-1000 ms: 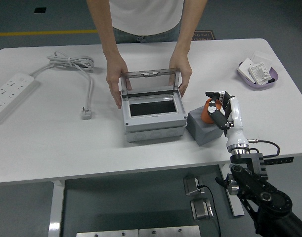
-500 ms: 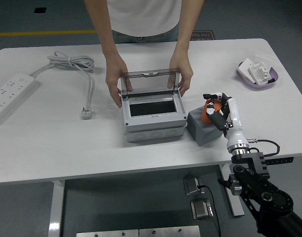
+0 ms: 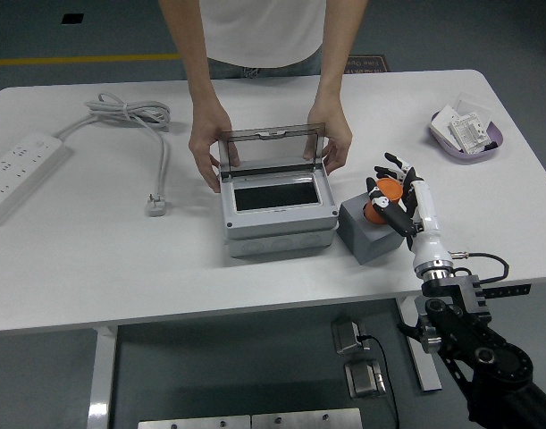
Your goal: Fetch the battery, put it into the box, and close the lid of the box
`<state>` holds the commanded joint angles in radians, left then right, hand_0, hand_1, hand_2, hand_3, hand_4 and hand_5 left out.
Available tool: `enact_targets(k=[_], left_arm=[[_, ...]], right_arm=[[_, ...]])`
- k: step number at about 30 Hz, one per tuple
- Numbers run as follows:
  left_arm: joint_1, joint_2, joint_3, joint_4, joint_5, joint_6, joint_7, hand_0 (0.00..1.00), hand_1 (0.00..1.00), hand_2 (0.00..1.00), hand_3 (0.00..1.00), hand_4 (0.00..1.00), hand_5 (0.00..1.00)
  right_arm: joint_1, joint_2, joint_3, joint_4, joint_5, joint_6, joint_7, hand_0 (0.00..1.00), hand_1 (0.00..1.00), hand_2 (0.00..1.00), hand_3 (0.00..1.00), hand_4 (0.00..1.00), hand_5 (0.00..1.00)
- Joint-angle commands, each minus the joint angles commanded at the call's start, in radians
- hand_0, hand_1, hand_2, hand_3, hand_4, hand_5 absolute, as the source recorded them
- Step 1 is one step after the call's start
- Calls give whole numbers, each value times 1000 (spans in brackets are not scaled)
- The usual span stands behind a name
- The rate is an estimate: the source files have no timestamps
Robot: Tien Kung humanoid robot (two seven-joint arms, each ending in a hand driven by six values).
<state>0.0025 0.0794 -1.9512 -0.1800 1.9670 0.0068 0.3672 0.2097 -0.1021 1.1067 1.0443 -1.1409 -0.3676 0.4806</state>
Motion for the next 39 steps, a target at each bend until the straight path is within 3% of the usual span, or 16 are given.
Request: enact_targets(k=[1, 7, 39], left_arm=[[0, 0, 0, 0, 0, 0, 0, 666, 683, 669, 728, 812, 267], [-1, 0, 1, 0, 1, 0, 1, 667, 683, 669, 724, 812, 266], [-5, -1, 12, 0, -2, -1, 2, 665, 685, 668, 713, 801, 255]], right_arm=[[0, 0, 0, 0, -1, -1, -1, 879, 818, 818, 948, 998, 674], [3, 0, -1, 3, -9, -11, -10, 882, 820, 824, 964, 998, 688], [23, 5, -40, -18, -39, -23, -37, 856, 803, 804, 933, 992, 643]])
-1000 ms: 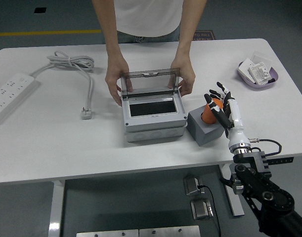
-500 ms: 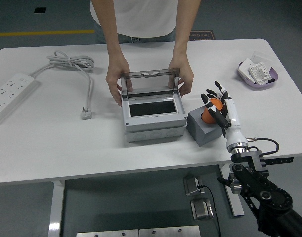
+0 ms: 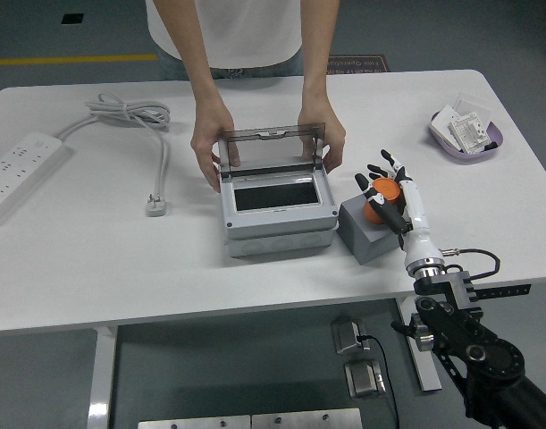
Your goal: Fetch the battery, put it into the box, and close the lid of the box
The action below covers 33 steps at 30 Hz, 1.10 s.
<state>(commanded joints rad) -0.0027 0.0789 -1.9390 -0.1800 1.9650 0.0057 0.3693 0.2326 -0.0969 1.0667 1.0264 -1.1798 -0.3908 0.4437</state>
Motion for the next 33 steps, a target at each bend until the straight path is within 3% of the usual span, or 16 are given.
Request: enact_targets(k=[2, 3, 9, 10, 15, 16, 33], left_arm=[[0, 0, 0, 0, 0, 0, 0, 665, 685, 668, 713, 801, 255], [0, 1, 1, 0, 1, 0, 0, 665, 685, 668, 712, 800, 255], [-1, 1, 1, 0, 2, 0, -1, 665, 685, 668, 712, 800, 255], [-1, 1, 1, 0, 2, 0, -1, 665, 685, 668, 712, 799, 253], [-2, 1, 0, 0, 5, 0, -2, 665, 685, 668, 712, 799, 253], [-2, 1, 0, 0, 5, 0, -2, 663, 685, 668, 711, 798, 247], [-1, 3, 1, 0, 4, 0, -3, 662, 685, 667, 711, 799, 239]], right_arm=[[-1, 0, 0, 0, -3, -4, -1, 856, 803, 804, 933, 992, 643], [-2, -1, 0, 0, -4, -5, -1, 842, 802, 795, 922, 855, 392], [-4, -2, 0, 1, -12, -12, -5, 842, 802, 795, 922, 855, 392], [-4, -2, -1, 1, -12, -12, -5, 840, 798, 789, 916, 735, 195], [-5, -2, -4, 1, -12, -14, -5, 840, 798, 789, 916, 735, 195], [-5, -1, -4, 1, -13, -14, -5, 832, 793, 765, 874, 611, 73], [-5, 0, -9, 2, 0, -16, 1, 792, 780, 746, 822, 542, 23]])
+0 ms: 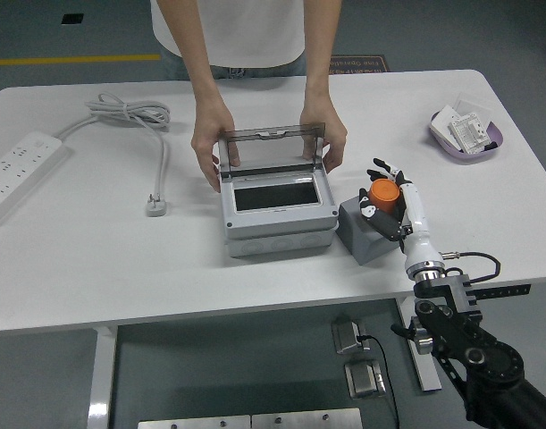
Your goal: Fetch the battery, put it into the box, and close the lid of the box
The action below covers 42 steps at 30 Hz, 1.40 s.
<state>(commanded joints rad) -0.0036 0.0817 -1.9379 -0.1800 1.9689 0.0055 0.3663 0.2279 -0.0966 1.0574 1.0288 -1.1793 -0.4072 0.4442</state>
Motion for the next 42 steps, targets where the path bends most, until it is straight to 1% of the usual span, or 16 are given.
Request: enact_targets(k=[1, 6, 7, 12, 13, 18, 19, 24, 25, 30, 31, 36, 37, 42], left_arm=[[0, 0, 1, 0, -1, 0, 0, 662, 684, 667, 711, 801, 233], [1, 0, 2, 0, -3, -1, 0, 662, 684, 667, 711, 801, 233], [1, 0, 2, 0, -3, -2, 0, 662, 685, 667, 711, 800, 225], [0, 1, 0, 0, -3, -2, 0, 662, 685, 667, 711, 800, 225], [0, 2, -1, 0, -2, -2, 0, 662, 685, 668, 712, 803, 220], [1, 3, -1, 0, -2, -4, 0, 662, 685, 668, 712, 803, 220], [1, 3, -1, 0, -3, -4, 0, 662, 685, 667, 714, 806, 216], [1, 3, 0, 0, -6, -4, -1, 662, 685, 667, 714, 806, 216], [1, 3, 1, 0, -7, -4, -2, 663, 678, 667, 716, 810, 215], [0, 4, 3, 0, -13, -5, -6, 663, 678, 667, 716, 810, 215], [0, 4, 3, 0, -14, -5, -7, 663, 678, 667, 718, 811, 214], [-1, 4, 5, 0, -16, -6, -9, 663, 678, 667, 718, 811, 214], [-1, 4, 5, 0, -17, -6, -9, 663, 676, 667, 718, 812, 217], [-1, 4, 5, 0, -18, -6, -9, 663, 676, 667, 718, 812, 217]], right_arm=[[0, 0, 0, 0, 3, 0, 1, 790, 778, 744, 812, 495, 4], [-2, 1, -2, -1, 15, -2, 4, 790, 778, 744, 812, 495, 4], [-3, 2, -2, -2, 18, -2, 5, 782, 763, 700, 693, 228, 34], [-4, 2, -3, -4, 28, -4, 8, 782, 763, 700, 693, 228, 34], [-4, 2, -4, -5, 31, -5, 10, 761, 710, 639, 627, 89, 58], [-7, 4, -3, -9, 40, -9, 11, 761, 710, 639, 627, 89, 58], [-7, 4, -2, -8, 39, -10, 10, 724, 629, 601, 588, 73, 50], [-4, 5, 1, -4, 30, -17, 1, 724, 629, 601, 588, 73, 50], [-3, 5, 2, -3, 29, -18, -1, 710, 574, 570, 563, 2, 36], [0, 4, 4, 0, 24, -21, -5, 710, 574, 570, 563, 2, 36], [1, 4, 5, 0, 24, -22, -5, 718, 568, 551, 507, 2, 2], [4, 3, 5, 0, 24, -22, -4, 718, 568, 551, 507, 2, 2], [4, 3, 6, 0, 25, -21, -4, 715, 555, 539, 396, 93, 2], [4, 2, 6, -2, 30, -17, 0, 715, 555, 539, 396, 93, 2]])
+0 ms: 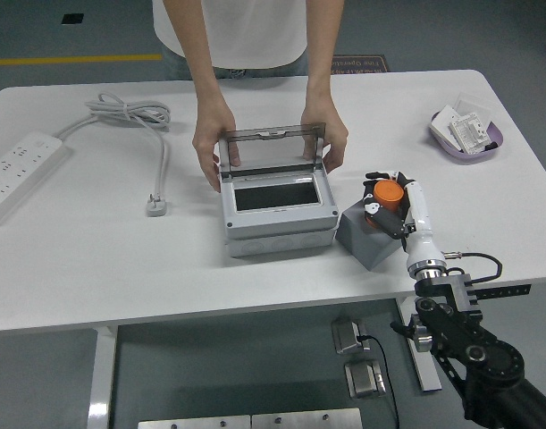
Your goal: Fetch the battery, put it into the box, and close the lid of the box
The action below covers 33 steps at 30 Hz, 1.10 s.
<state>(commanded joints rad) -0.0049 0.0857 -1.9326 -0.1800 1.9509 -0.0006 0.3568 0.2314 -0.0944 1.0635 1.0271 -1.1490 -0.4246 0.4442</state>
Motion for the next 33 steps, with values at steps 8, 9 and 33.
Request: enact_targets(k=[8, 9, 33], left_arm=[[1, 1, 4, 0, -1, -1, 0, 663, 672, 666, 721, 812, 215], [1, 1, 5, 0, -1, -1, 0, 663, 672, 666, 721, 812, 215], [5, -2, 9, 0, 6, -2, 8, 659, 673, 666, 724, 809, 220]], right_arm=[[4, -2, 1, 8, -3, -1, -1, 710, 557, 450, 256, 121, 2], [5, -3, 1, 10, -4, -1, -2, 710, 557, 450, 256, 121, 2], [42, -21, 14, 129, -193, -46, -110, 676, 509, 452, 253, 101, 2]])
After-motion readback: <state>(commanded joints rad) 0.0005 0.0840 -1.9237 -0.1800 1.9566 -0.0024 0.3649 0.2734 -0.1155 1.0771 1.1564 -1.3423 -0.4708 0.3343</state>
